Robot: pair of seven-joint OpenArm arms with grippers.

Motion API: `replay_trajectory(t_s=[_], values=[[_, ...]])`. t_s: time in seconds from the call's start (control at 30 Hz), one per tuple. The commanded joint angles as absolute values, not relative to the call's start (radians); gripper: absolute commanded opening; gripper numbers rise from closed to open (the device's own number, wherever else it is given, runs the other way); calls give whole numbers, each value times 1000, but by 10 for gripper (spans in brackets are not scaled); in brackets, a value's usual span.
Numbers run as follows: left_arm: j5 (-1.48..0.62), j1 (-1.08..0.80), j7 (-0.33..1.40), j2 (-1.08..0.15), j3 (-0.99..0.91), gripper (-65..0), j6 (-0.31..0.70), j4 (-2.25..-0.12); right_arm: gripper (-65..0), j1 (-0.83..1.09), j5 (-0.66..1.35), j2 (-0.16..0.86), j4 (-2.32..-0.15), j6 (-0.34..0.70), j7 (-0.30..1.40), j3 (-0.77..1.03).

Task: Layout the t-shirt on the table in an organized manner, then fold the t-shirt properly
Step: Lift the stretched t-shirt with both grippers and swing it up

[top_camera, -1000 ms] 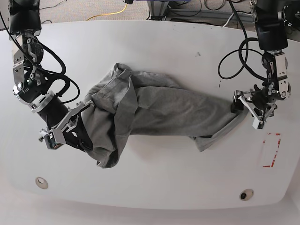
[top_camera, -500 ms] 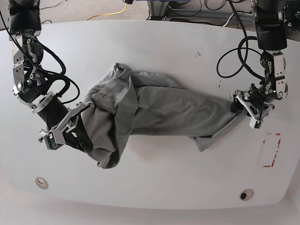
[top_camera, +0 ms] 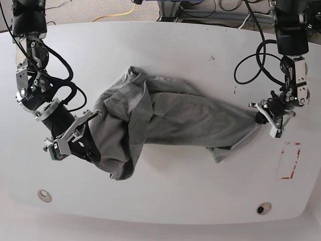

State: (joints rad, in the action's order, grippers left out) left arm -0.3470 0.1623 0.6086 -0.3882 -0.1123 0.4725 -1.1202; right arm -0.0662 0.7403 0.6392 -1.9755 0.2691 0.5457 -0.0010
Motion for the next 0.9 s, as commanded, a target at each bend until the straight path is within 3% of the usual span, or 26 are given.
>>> replay_trajectory(t_s=[0.0, 0.47, 0.87], values=[[-337, 157, 627, -406, -130, -650, 476, -1173, -650, -88, 748, 656, -1982, 265, 513, 27], [-338, 85, 750, -420, -332, -650, 483, -1670, -650, -88, 753, 664, -1982, 266, 515, 231], [-338, 303, 766, -447, -343, -647, 481, -1850, -650, -240, 754, 702, -1939, 268, 581, 260]])
